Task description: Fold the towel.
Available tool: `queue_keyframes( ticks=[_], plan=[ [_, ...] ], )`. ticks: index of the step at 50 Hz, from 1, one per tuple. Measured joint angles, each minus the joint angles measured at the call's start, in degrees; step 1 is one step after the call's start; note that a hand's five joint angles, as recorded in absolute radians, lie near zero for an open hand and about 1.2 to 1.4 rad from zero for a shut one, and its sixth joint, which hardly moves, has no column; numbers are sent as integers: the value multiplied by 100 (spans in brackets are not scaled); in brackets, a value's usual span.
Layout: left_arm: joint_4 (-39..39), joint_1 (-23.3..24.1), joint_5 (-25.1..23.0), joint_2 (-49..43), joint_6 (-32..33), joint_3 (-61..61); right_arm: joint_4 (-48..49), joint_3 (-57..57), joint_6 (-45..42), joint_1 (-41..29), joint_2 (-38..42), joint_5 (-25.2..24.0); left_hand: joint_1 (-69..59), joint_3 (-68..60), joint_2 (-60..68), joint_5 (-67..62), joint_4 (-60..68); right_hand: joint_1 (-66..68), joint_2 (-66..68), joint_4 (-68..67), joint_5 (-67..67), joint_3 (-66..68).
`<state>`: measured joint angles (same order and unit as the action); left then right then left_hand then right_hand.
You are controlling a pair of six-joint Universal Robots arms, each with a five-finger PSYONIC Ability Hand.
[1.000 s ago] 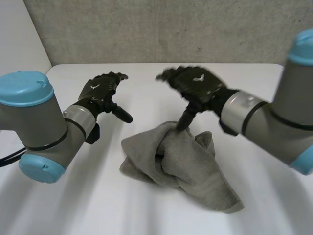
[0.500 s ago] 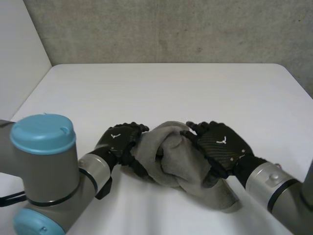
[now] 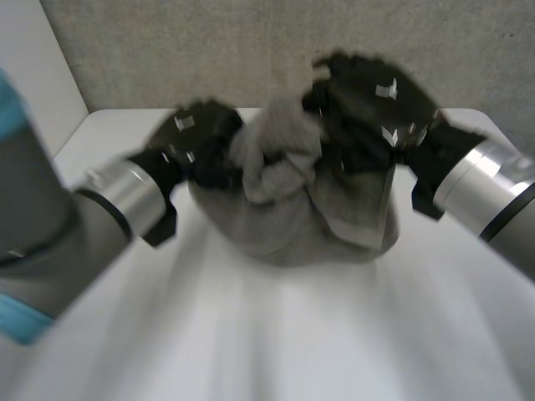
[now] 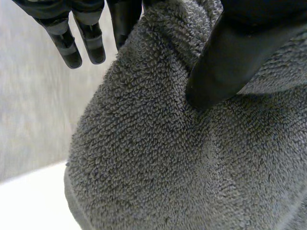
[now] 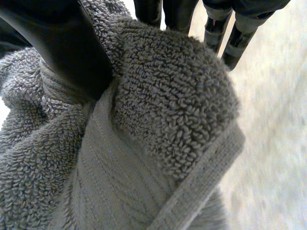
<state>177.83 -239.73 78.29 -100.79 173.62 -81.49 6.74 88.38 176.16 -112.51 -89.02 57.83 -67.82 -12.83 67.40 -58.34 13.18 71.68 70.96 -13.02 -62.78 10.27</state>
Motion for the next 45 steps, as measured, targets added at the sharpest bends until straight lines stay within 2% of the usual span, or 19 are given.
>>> queue_keyframes(
  ticks=[6, 15, 24, 29, 33, 36, 39, 40, 43, 45],
  plan=[
    [-518, -422, -663, 544, 2, 716, -292, -692, 505, -2, -126, -434, -1, 0, 0, 0, 0, 8, 72, 0, -30, 0],
    [-1186, -1058, -1152, -36, 71, 988, -859, -1158, 396, 147, 705, -504, -1, 0, 0, 0, 0, 32, 96, 0, -31, 0],
    [-1684, -1135, -1357, -327, 578, 438, -1752, -441, -570, 166, 726, -602, -1, 0, 0, 1, 0, 36, 96, 0, -31, 0],
    [-1702, -1180, -1557, -427, 903, 469, -1889, -311, -666, 136, 739, -836, 19, 0, -14, 33, 0, 33, 97, 0, -31, 0],
    [-1637, -1225, -1643, -843, 1058, 829, -1649, -543, -541, 72, 1262, -931, 471, 0, -429, 503, 0, -185, -85, 0, 214, 0],
    [-1432, -1272, -1628, -1527, 1145, 1335, -1231, -992, -413, -75, 2003, -732, 2825, 0, -2799, 2814, 0, -2105, -1962, 0, 2100, 0],
    [-1185, -1308, -1509, -2174, 1231, 1755, -904, -1553, -361, -229, 2718, -216, 4814, 0, -4907, 5027, 0, -3685, -3457, 0, 3806, 0],
    [-1141, -1315, -1467, -2290, 1251, 1828, -858, -1661, -361, -255, 2837, -100, 5046, 0, -5177, 5282, 0, -3966, -3707, 0, 4154, 0],
    [-852, -1366, -1042, -2870, 1383, 2172, -709, -2192, -414, -372, 3342, 692, 5193, 0, -5469, 5529, 0, -5486, -5181, 0, 5823, 0],
    [-729, -1397, -768, -3040, 1435, 2261, -687, -2317, -461, -399, 3435, 1013, 5193, 0, -5469, 5529, 0, -6194, -5846, 0, 5912, 0]
  ],
)
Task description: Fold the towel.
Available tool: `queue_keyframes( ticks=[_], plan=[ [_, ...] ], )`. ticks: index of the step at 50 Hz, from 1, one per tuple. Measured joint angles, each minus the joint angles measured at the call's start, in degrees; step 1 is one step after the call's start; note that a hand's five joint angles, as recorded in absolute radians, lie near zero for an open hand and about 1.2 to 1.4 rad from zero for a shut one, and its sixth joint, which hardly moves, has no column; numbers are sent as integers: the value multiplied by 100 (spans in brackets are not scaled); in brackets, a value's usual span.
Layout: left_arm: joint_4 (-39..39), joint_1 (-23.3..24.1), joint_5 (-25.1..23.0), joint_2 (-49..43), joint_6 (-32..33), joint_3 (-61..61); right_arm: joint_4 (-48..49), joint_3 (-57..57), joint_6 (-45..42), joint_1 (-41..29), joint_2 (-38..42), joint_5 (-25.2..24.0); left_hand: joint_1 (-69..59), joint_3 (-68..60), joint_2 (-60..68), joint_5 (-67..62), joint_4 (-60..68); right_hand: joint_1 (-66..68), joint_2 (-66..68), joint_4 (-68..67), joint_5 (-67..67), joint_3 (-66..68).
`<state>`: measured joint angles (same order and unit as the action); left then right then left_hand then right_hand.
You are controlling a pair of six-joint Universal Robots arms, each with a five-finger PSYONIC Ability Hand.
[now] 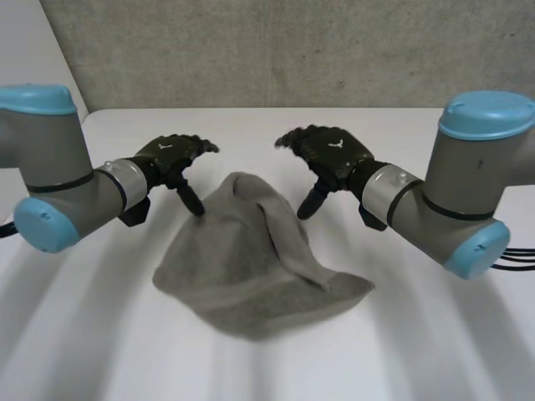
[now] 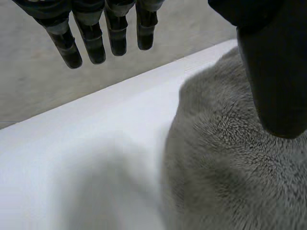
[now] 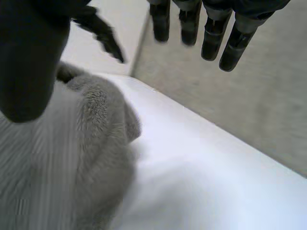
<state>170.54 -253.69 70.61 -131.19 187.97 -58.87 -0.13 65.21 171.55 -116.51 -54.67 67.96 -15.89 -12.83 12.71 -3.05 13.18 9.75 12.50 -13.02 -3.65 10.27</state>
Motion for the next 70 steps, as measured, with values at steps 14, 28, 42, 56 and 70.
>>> queue_keyframes(
  ticks=[14, 28, 42, 56, 70],
  plan=[
    [360, 171, 774, 1298, -134, -1582, 220, 2313, -1048, 65, -1917, 108, 0, 0, -5, 0, 0, -453, -761, 0, 0, 0],
    [1568, 2028, 1452, 2625, -261, -3861, 1143, 3259, -1701, -39, -1999, 25, 4, 0, -21, 0, 0, -453, -761, 0, 0, 0],
    [1890, 3337, 2603, 1604, -193, -3605, 1262, 2124, -1868, -42, -455, 717, 4, 0, -21, 0, 0, -453, -761, 0, 0, 0],
    [2199, 3624, 3162, 1216, -172, -3466, 712, 1219, -1690, -58, 302, 831, 4, 0, -21, 0, 0, -453, -761, 0, 0, 0],
    [3097, 3769, 3406, 637, 659, -3303, 769, 756, -1033, -248, 755, 765, -52, 0, 287, -286, 0, 3867, 3540, 0, -3513, 0]
  ],
)
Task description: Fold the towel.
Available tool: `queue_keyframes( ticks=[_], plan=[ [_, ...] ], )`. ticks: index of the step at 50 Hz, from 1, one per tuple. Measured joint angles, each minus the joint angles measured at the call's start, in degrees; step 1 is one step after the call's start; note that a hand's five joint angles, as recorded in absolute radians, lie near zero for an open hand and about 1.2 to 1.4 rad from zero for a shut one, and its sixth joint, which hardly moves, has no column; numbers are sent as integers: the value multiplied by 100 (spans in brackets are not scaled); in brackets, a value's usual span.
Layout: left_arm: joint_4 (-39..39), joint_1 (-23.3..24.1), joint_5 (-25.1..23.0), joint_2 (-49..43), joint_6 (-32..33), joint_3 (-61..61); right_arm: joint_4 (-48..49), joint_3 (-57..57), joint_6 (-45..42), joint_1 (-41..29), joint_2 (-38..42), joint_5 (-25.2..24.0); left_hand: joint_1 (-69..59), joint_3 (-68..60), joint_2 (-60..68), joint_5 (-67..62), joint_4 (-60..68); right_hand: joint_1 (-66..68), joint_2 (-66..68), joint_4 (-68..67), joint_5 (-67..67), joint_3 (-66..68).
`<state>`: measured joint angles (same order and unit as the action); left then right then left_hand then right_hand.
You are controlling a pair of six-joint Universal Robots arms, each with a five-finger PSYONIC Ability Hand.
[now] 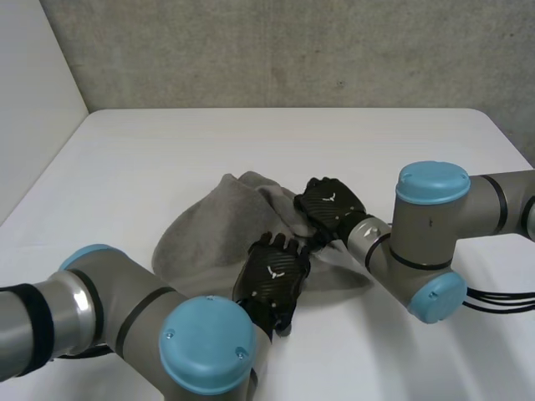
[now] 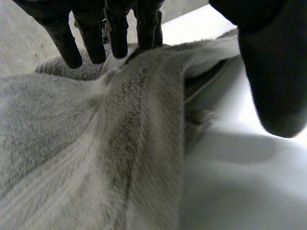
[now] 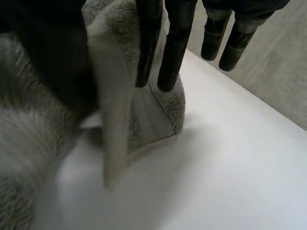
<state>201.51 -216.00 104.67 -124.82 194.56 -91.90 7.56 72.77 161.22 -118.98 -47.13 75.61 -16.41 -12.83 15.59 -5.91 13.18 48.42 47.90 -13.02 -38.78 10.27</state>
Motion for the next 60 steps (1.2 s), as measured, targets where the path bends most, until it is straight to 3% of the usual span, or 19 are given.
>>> queue_keyframes(
  ticks=[2, 5, 8, 16, 23, 29, 31, 35, 41, 45, 51, 60],
  plan=[
    [113, -26, 33, -39, 125, 59, 12, -89, 61, 6, 16, 0, -663, 0, 834, -755, 0, 1093, 1088, 0, -997, 0],
    [282, -158, 124, -10, 254, 157, 21, -221, 161, 36, -45, -17, -3105, 0, 3240, -3082, 0, 2485, 2571, 0, -2539, 0],
    [365, -405, 206, 216, 302, 208, 26, -294, 215, 107, -272, -53, -4170, 0, 4243, -4144, 0, 2496, 2855, 0, -2696, 0],
    [357, -1426, 155, 1402, 281, 197, -128, -386, 200, 832, -1182, -461, -4342, 0, 4426, -4359, 0, 2497, 2857, 0, -2697, 0],
    [219, -2469, -371, 2314, 192, 167, -719, -487, 171, 1538, -1686, -938, -4341, 0, 4423, -4359, 0, 2498, 2877, 0, -2719, 0],
    [-7, -3088, -795, 2373, -77, 83, -982, -236, 112, 1665, -1669, -1043, -3661, 0, 3722, -3695, 0, 2497, 2870, 0, -2728, 0],
    [-45, -3210, -867, 2261, -173, 55, -998, -98, 75, 1652, -1613, -1040, -2890, 0, 2953, -2993, 0, 1708, 2031, 0, -1950, 0],
    [-133, -3386, -975, 1807, -340, 4, -997, 197, -18, 1594, -1473, -1015, -247, 0, 170, -102, 0, -545, -131, 0, 381, 0],
    [-401, -3462, -1127, 1237, -393, -21, -980, 462, -97, 1544, -1361, -1001, 60, 0, -277, 293, 0, -3139, -2598, 0, 3368, 0],
    [-586, -3560, -1245, 1127, -374, -95, -978, 630, -140, 1571, -1391, -1009, 60, 0, -277, 293, 0, -4329, -4136, 0, 3522, 0],
    [-674, -3863, -1544, 1350, -345, -407, -969, 1073, -385, 1658, -1689, -1028, 60, 0, -277, 293, 0, -4332, -4305, 0, 3522, 0],
    [-774, -4178, -2524, 2385, -336, -1248, -880, 2296, -953, 1724, -2801, -1213, 60, 0, -277, 293, 0, -4332, -4306, 0, 3522, 0]
  ],
)
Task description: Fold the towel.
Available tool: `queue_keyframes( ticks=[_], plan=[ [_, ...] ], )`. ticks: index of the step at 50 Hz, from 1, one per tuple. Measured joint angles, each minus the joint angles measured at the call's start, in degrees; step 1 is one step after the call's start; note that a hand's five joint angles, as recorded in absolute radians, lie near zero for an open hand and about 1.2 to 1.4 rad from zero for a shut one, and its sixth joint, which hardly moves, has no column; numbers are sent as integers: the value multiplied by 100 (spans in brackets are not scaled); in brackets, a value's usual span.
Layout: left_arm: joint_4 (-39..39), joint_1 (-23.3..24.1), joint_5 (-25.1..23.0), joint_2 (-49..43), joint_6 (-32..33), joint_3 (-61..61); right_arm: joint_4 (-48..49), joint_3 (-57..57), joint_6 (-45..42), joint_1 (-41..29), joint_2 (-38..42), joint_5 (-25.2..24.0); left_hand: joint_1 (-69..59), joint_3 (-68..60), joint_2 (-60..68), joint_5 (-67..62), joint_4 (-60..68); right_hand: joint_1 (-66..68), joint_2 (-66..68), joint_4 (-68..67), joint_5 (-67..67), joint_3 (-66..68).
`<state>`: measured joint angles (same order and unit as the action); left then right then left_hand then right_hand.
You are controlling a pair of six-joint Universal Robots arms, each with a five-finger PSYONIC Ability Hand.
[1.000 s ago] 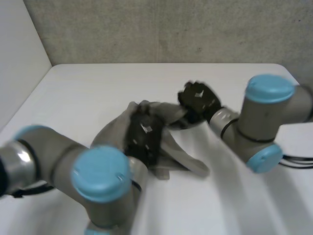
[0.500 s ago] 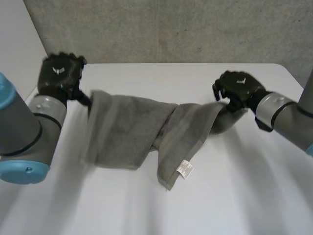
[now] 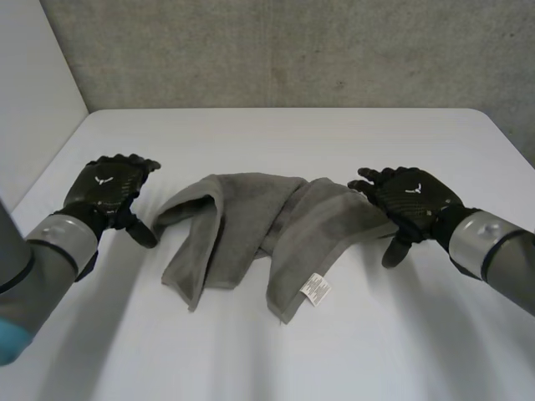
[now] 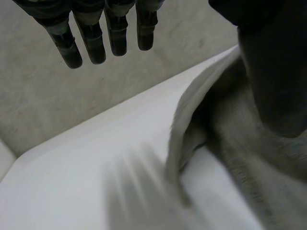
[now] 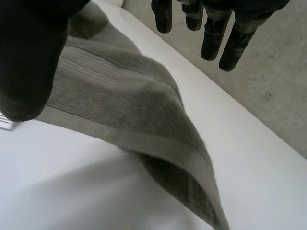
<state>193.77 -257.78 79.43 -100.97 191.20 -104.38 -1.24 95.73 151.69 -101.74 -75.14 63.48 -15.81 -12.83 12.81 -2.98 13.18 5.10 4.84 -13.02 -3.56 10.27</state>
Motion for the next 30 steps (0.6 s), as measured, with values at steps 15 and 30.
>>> queue_keyframes(
  ticks=[15, 30],
  plan=[
    [-145, 109, -1929, 1047, 790, -790, 368, 1251, 19, -811, -1078, -230, 0, 0, 0, 0, 0, 2, 0, 0, 0, 0],
    [-706, 506, -1972, -484, 2344, -347, 898, 568, -10, -1850, 596, 579, 0, 0, 0, 0, 0, 470, 481, 0, 0, 0]
  ],
)
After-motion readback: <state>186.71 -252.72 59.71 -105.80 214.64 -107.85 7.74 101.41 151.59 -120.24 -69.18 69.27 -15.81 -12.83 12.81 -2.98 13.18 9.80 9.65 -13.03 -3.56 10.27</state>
